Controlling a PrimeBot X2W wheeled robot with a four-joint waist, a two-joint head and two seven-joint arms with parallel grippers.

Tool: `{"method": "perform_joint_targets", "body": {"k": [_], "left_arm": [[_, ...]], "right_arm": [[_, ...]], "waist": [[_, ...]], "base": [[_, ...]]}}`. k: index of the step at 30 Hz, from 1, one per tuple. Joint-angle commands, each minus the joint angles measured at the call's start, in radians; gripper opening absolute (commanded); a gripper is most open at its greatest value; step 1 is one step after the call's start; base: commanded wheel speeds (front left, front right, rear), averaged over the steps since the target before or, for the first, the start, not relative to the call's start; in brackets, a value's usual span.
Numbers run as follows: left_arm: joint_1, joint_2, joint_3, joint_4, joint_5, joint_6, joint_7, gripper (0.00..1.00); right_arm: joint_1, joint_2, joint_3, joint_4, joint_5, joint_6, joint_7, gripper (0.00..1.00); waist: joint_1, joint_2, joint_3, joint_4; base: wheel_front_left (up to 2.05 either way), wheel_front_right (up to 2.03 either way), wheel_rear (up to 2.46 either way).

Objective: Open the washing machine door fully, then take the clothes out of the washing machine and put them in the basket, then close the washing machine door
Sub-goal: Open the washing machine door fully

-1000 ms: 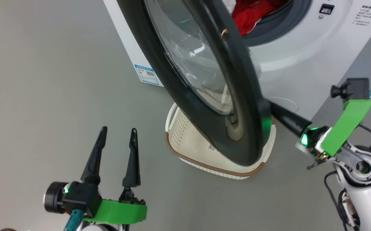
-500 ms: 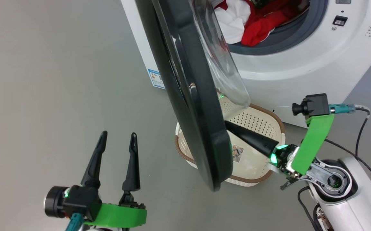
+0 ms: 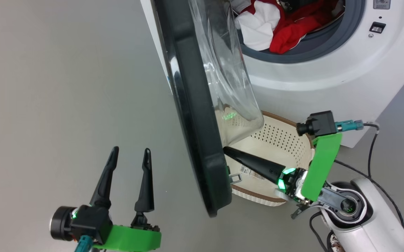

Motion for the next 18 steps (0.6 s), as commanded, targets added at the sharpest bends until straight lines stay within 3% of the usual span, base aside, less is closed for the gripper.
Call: {"method": "perform_joint_targets", "body": {"k": [1, 18], "left_arm": [[-0.011, 0.015, 0.028, -0.031, -0.003, 0.005, -0.008, 1.00], [-0.013, 0.015, 0.016, -0.027, -0.016, 0.006, -0.008, 1.00]], "right_arm": [[0.009, 0.032, 0.031, -0.032, -0.009, 0.002, 0.010, 0.00], [0.009, 0.079, 0.040, -0.007, -0.024, 0.002, 0.028, 0.00]], "waist": [[-0.0001, 0.0000, 0.001, 0.003], [-0.0001, 0.0000, 0.003, 0.026]], "base": [[0.00, 0.00, 0.00], [0.00, 0.00, 0.00]]}}
